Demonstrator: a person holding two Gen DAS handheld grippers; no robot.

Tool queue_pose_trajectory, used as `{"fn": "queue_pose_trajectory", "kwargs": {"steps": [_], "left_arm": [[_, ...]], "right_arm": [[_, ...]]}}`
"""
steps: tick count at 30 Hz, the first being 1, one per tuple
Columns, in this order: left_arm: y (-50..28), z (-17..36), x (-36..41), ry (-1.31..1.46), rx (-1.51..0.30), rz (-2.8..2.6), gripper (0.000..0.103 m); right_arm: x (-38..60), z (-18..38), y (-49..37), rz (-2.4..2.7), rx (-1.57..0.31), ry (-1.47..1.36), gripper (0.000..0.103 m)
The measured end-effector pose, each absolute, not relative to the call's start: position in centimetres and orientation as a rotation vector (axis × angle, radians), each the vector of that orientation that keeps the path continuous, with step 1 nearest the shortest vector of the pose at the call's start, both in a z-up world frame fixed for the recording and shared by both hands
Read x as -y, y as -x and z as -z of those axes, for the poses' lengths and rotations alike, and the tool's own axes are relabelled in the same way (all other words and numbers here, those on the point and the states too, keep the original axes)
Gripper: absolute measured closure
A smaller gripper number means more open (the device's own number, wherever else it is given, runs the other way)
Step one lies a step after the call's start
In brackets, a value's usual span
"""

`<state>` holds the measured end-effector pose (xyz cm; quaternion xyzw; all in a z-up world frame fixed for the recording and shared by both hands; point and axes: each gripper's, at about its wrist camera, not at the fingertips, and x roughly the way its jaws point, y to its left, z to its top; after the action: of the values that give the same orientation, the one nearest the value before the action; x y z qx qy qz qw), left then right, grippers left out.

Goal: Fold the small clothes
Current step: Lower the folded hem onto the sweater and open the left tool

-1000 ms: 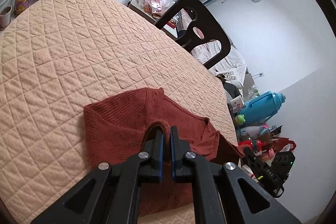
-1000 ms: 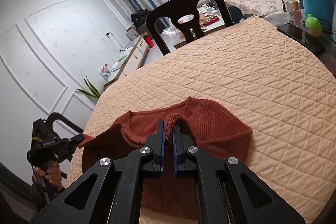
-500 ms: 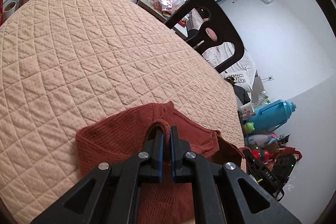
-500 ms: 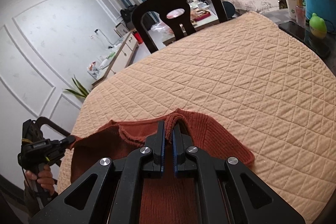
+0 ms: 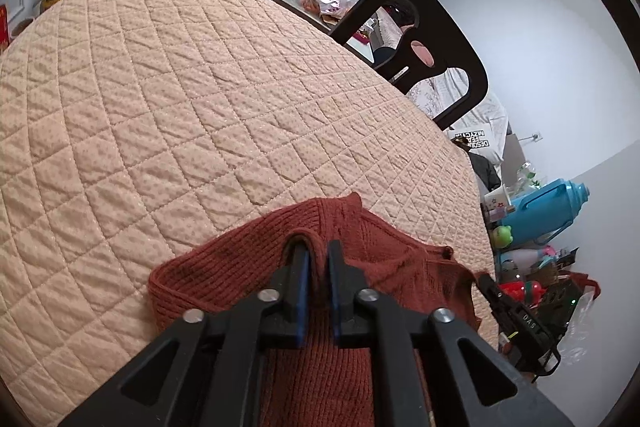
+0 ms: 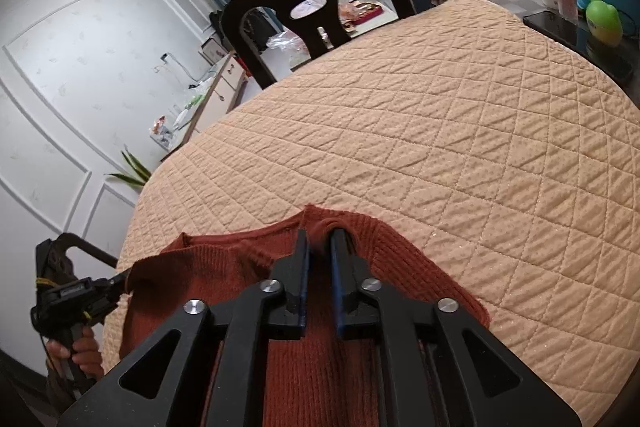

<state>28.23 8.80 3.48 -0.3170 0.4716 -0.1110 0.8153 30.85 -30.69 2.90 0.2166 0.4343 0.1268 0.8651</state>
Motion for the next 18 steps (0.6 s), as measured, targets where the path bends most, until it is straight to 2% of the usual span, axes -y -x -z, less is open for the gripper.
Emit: {"fn": "queue_pose_trajectory", "kwargs": {"steps": [3,6,8,9,18], "left_arm": [[-28.1,-4.0,-8.8,0.644,-0.976,0.224,0.07],[-27.8,-4.8,-8.9,0.618,-0.934,0.227,0.066],[-27.6,-5.2,-8.9,0.597,-0.921,0.217,0.05],[-27.3,-5.5,-8.8,0.583,-0.914,0.211,0.047],[-24.5,-7.3,-5.1,0.31,-0.869,0.29,0.043]], "right_arm": [[31.1,-3.1,-30.7,-0.245,-0.884,-0.459,0.082],[31.4,-3.3,-30.6,-0.235,-0.871,-0.471,0.081],[31.3,-3.5,-30.2,-0.233,-0.862,-0.458,0.081],[31.1,-3.5,-30.0,-0.235,-0.861,-0.448,0.081],[27.2,-5.0,-26.8,-0.366,-0.835,-0.243,0.08]]}}
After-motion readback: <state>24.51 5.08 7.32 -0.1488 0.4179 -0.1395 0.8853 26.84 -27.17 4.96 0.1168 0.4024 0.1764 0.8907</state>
